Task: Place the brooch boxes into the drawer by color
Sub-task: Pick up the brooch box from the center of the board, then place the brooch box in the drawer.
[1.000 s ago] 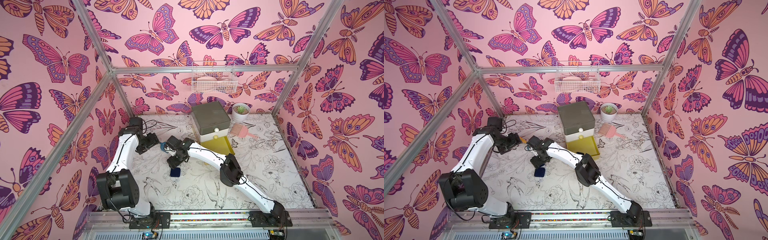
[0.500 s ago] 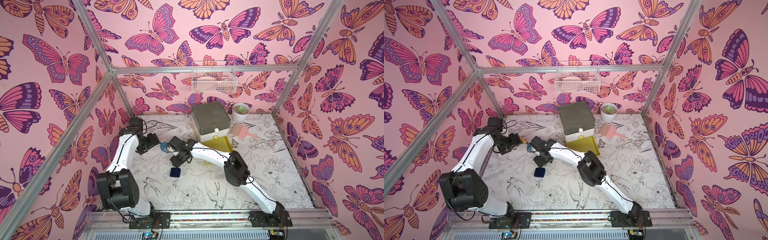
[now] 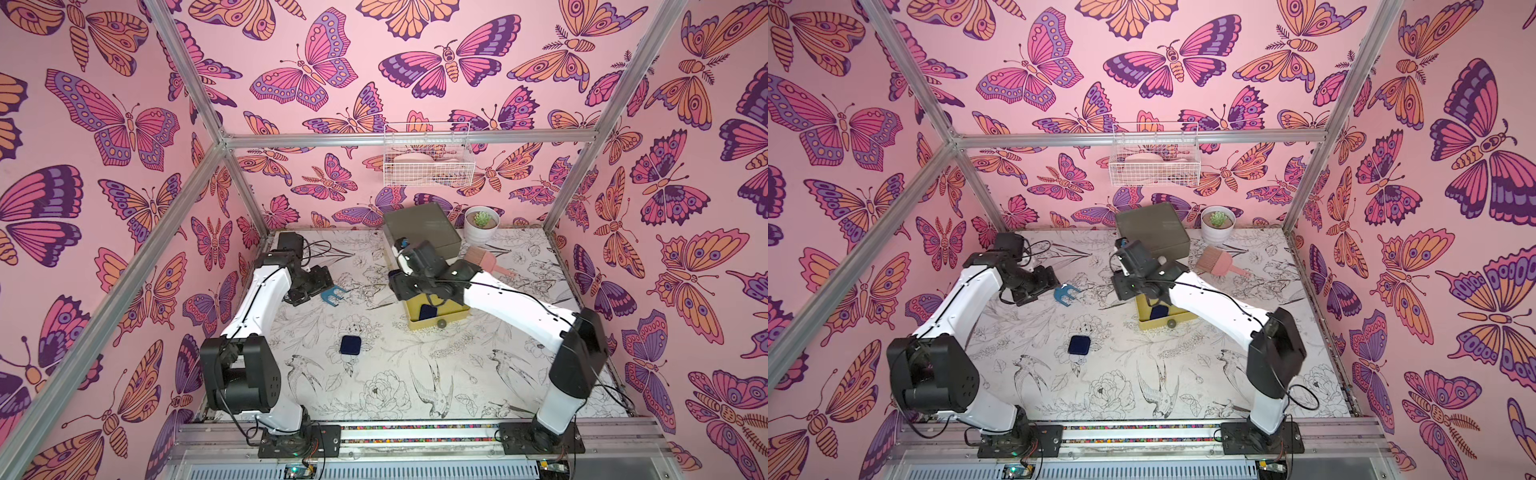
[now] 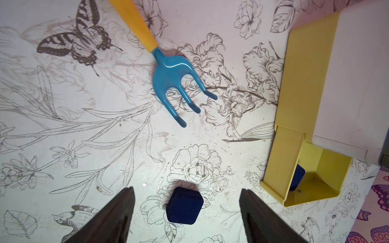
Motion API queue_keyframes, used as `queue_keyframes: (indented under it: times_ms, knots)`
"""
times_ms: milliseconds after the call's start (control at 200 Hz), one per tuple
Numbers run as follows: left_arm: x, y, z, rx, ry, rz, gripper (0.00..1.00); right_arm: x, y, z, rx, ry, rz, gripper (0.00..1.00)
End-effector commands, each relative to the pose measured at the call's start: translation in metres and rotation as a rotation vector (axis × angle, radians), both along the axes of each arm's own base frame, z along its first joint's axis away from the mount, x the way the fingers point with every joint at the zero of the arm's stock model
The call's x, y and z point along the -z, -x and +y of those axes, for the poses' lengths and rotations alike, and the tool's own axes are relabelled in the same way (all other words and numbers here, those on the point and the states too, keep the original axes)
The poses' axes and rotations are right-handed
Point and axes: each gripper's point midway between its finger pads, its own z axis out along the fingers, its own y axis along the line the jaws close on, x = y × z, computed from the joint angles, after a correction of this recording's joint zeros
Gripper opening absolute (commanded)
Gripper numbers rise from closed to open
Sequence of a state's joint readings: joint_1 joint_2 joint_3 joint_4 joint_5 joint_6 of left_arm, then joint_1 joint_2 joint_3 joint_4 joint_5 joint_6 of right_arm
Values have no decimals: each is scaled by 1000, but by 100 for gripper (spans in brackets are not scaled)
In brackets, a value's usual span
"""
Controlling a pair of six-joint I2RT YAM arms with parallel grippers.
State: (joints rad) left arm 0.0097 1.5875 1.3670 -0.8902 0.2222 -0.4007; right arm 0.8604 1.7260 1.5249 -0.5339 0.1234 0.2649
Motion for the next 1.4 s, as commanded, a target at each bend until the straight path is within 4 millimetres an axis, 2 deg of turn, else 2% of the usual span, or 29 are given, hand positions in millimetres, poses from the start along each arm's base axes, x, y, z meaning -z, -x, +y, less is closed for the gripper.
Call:
queue_keyframes:
  times_ms: [0,140,336,631,1007,1177,1398]
  knots:
    - [-2,-10,-8,19,18,-16,84,13,-7,-42,115,56,-15,67]
    - [-2,-15,-13,34,26,-16,84,32,-9,-83,206,74,25,67]
    - [-4,-17,-16,40,29,-22,84,60,-22,-108,307,37,92,68]
    - [-1,-11,-16,46,24,-14,84,98,-36,-117,328,70,165,68]
    - [-4,-12,-17,44,27,-21,84,136,-21,-135,328,159,228,70]
    - [-4,-12,-17,42,28,-20,84,142,-21,-138,328,182,233,73]
    - [-4,-12,-16,43,26,-20,84,137,-22,-139,324,191,221,78]
